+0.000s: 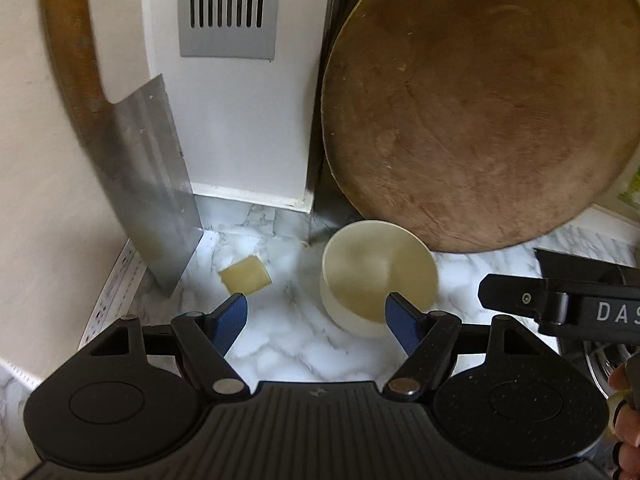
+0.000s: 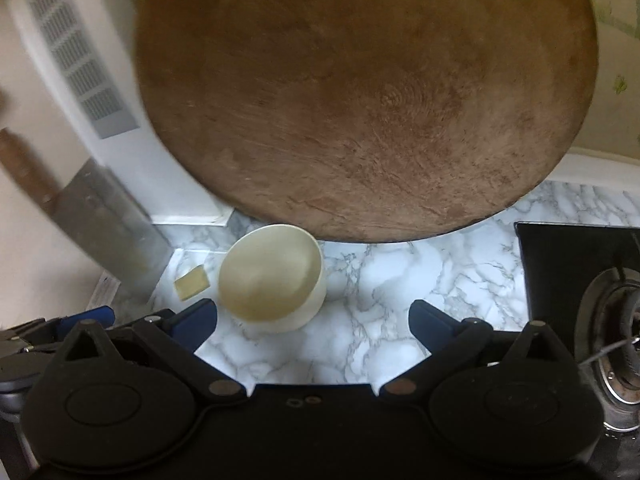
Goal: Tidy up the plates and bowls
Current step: 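Move both tools to the cream bowl beside the wooden cutting board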
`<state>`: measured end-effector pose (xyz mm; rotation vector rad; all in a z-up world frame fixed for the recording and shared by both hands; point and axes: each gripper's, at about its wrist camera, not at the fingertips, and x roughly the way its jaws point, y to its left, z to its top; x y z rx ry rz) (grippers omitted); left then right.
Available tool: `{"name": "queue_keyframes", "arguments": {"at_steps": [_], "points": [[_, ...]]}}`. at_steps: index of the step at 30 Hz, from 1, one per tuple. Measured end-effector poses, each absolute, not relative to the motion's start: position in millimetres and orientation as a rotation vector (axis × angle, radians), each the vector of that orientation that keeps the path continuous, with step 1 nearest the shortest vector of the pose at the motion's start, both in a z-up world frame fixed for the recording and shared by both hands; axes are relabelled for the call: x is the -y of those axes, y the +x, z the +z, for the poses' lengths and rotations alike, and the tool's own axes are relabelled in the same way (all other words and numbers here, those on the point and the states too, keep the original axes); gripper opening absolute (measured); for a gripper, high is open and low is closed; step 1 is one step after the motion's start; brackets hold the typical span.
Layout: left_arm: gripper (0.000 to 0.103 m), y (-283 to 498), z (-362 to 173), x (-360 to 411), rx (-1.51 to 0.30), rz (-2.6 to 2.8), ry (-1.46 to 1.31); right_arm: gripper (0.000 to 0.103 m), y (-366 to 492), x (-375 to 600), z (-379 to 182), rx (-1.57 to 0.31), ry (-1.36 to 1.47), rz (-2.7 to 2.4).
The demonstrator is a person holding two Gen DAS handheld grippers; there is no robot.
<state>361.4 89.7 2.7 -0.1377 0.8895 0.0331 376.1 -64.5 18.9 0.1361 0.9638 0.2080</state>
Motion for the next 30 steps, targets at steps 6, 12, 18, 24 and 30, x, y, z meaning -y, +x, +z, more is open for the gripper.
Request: {"name": "queue_keyframes", "arguments": {"at_steps": [6,12,18,24,30], "points": [[0.076,388,-17,-93,-0.918,0.055,-0.154,0.1,403,60,-4,-1.006,0.177,0.157],[0.076,409,-39,-95,-0.947,0.071,-0.154,0.095,420,56,-24,-1.044,0.177,0.139],[0.076,418,-58,-91,-0.97,0.082,-0.149,0.087,433,52,-41,-1.059,0.185,0.104],[0.075,426,-67,-92,-0.974,0.087,-0.136,0.077,441,47,-56,-1.077,0.187,0.084],[0.057,431,-74,-87,-0.989,0.065,-0.12,0.062,444,41,-67,-1.089,0.161,0.077]]}}
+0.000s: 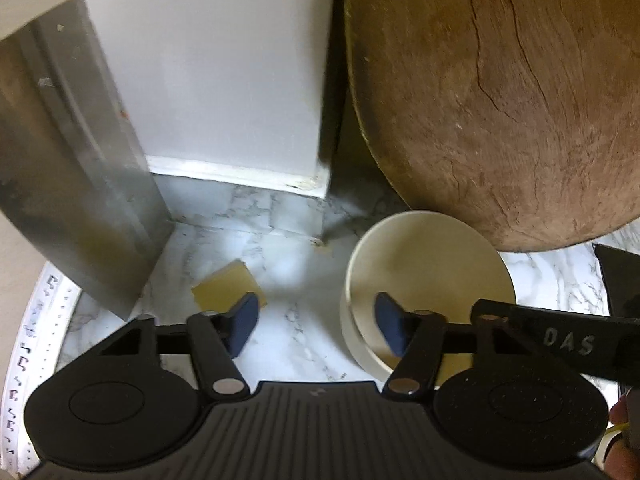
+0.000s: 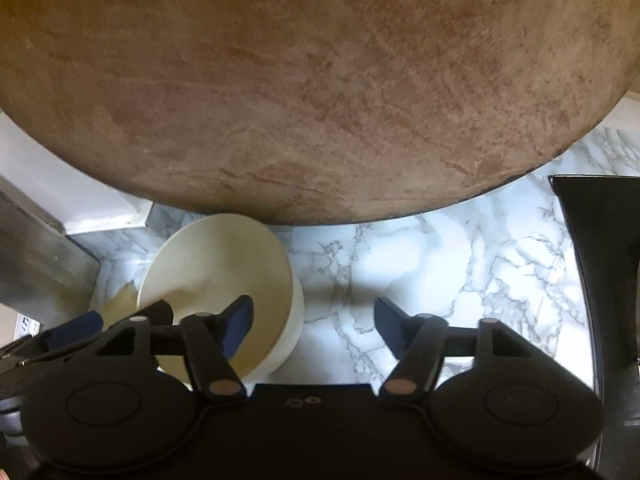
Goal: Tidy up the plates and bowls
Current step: 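Move both tools to the cream bowl beside the wooden cutting board, then close both tools on the cream bowl rim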
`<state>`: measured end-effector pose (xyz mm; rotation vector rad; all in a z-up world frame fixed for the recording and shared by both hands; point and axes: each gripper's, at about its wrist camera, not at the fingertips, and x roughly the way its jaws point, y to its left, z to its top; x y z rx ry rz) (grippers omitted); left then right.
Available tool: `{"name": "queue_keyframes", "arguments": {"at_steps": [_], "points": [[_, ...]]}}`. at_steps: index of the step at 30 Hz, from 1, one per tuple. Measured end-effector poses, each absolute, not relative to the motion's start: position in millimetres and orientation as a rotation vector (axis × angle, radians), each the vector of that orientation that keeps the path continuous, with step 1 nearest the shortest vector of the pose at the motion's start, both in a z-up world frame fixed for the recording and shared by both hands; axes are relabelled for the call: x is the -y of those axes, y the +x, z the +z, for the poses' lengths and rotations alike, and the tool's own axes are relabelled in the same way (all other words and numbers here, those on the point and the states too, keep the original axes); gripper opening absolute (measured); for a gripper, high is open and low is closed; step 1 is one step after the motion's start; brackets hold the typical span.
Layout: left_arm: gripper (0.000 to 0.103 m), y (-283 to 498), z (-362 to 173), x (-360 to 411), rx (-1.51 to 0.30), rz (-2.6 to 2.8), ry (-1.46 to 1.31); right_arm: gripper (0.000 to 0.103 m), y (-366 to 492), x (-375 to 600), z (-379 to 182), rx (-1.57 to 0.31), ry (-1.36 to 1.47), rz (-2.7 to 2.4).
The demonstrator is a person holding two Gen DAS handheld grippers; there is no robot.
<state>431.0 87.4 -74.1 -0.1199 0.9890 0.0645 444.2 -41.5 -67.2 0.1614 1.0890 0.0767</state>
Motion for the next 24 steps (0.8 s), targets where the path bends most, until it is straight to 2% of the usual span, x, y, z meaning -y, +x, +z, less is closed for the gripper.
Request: {"name": "queue_keyframes", "arguments": {"at_steps": [5,10,12,16,24], "points": [[0.036,433,-79,-85,-1.002,0.046,-0.113,0.051,442,33,-71,-1.095,0.133,0.097],[0.026,430,-79,-83,-1.001,0.029,-0.106,0.039,442,29,-70,-1.09,0.113,0.113],[0.017,430,-78,-83,-1.004,0.029,-0.103,0.036,443,27,-70,-1.089,0.111,0.119],[0.01,429,-76,-81,-1.011,0.023,-0.1,0.029,443,28,-71,-1.093,0.116,0.125],[0.006,419,-68,-81,-1.02,0.022,-0.109,0.016,435,29,-64,-1.077,0.106,0.132]]}}
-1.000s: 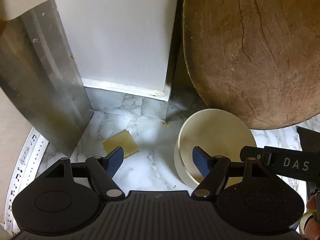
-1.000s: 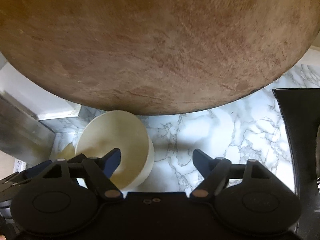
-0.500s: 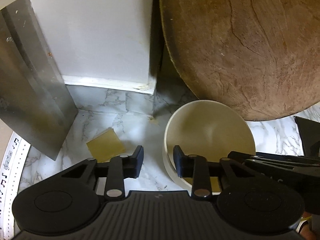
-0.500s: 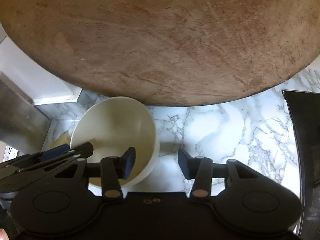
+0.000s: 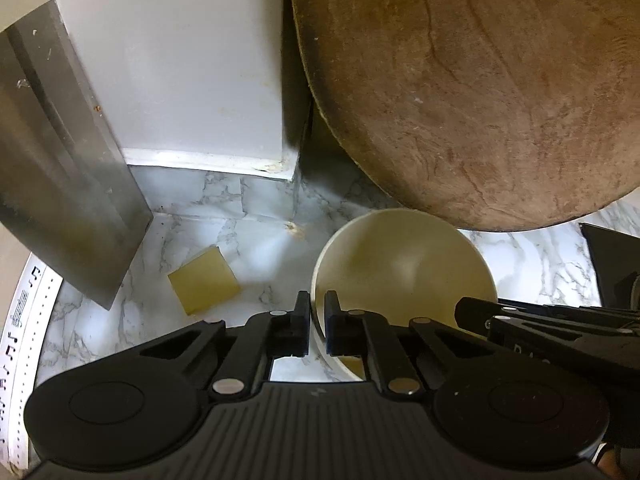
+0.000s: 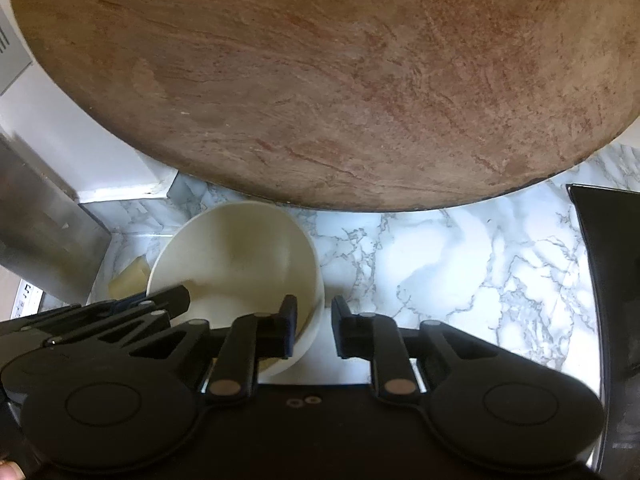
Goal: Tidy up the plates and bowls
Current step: 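Close both tools on the cream bowl rim, then lift the cream bowl and carry it over the pink saucepan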
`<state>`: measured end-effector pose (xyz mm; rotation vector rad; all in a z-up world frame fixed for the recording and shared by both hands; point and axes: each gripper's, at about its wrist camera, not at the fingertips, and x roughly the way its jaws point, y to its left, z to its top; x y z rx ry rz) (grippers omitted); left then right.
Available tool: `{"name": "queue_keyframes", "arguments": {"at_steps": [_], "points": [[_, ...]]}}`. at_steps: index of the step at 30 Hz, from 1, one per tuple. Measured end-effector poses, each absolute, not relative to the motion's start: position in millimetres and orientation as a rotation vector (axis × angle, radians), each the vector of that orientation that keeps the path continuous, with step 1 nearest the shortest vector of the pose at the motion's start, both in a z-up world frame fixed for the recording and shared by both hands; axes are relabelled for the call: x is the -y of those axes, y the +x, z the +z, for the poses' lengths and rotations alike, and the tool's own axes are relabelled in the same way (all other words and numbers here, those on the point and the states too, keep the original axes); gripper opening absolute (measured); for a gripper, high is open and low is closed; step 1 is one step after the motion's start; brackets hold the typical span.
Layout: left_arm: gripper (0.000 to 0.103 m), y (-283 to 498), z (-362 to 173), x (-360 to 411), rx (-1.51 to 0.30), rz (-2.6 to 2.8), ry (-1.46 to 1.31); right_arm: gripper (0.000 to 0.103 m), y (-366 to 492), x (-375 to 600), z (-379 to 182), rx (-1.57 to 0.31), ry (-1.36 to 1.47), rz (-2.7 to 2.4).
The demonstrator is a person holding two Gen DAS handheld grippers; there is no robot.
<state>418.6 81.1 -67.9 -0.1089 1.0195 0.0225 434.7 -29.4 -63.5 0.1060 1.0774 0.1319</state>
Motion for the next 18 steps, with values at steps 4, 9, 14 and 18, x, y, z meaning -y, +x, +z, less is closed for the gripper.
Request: {"name": "queue_keyframes", "arguments": {"at_steps": [4,9,14,18], "points": [[0.006,408,-59,-82,-1.016,0.019,-0.095,0.016,426,32,-54,-1.074,0.103,0.138],[0.006,392,-44,-77,-0.999,0.023,-0.082,0.016,409,35,-42,-1.057,0.094,0.149],[0.006,369,-25,-71,-0.98,0.023,-0.082,0.015,386,38,-24,-1.031,0.085,0.159],[0.006,347,-8,-63,-0.961,0.022,-0.072,0.015,364,43,-7,-1.011,0.073,0.166]]}}
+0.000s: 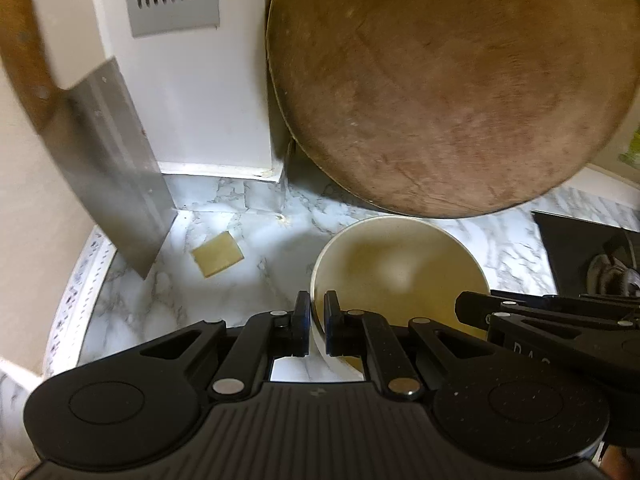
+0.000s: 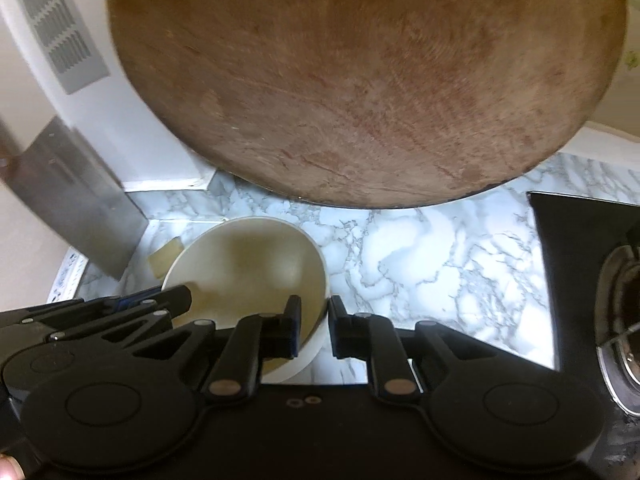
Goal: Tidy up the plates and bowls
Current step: 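Lift the cream bowl and carry it over the pink saucepan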
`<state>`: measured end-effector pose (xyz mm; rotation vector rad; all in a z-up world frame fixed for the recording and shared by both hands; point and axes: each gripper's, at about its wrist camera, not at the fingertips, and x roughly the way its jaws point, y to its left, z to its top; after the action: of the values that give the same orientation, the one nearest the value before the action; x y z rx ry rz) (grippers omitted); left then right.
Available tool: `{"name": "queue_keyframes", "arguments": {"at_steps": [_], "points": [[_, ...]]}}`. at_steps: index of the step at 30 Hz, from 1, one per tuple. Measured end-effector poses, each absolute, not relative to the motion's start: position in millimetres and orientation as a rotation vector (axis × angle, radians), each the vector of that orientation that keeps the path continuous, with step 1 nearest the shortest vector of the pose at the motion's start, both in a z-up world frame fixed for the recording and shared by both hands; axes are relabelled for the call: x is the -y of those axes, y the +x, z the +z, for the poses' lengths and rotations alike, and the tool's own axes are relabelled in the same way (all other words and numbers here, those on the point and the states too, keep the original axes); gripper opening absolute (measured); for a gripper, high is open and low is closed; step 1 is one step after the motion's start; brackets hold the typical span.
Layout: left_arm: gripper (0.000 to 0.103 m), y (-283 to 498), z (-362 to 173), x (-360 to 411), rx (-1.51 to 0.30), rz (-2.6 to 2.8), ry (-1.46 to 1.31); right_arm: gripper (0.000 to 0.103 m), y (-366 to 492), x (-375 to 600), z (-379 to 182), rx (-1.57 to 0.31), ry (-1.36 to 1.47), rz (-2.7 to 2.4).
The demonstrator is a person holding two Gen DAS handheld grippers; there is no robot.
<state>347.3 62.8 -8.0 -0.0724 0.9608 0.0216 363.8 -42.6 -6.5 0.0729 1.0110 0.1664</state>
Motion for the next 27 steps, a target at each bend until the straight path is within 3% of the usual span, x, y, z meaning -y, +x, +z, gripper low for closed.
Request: {"name": "queue_keyframes", "arguments": {"at_steps": [14,27], "points": [[0.006,250,54,-27,-0.884,0.05,-0.039,0.015,270,59,55,-0.935,0.027,0.227],[0.006,164,56,-3,-0.886,0.072,-0.042,0.016,187,74,64,-0.925,-0.03,0.278]]}}
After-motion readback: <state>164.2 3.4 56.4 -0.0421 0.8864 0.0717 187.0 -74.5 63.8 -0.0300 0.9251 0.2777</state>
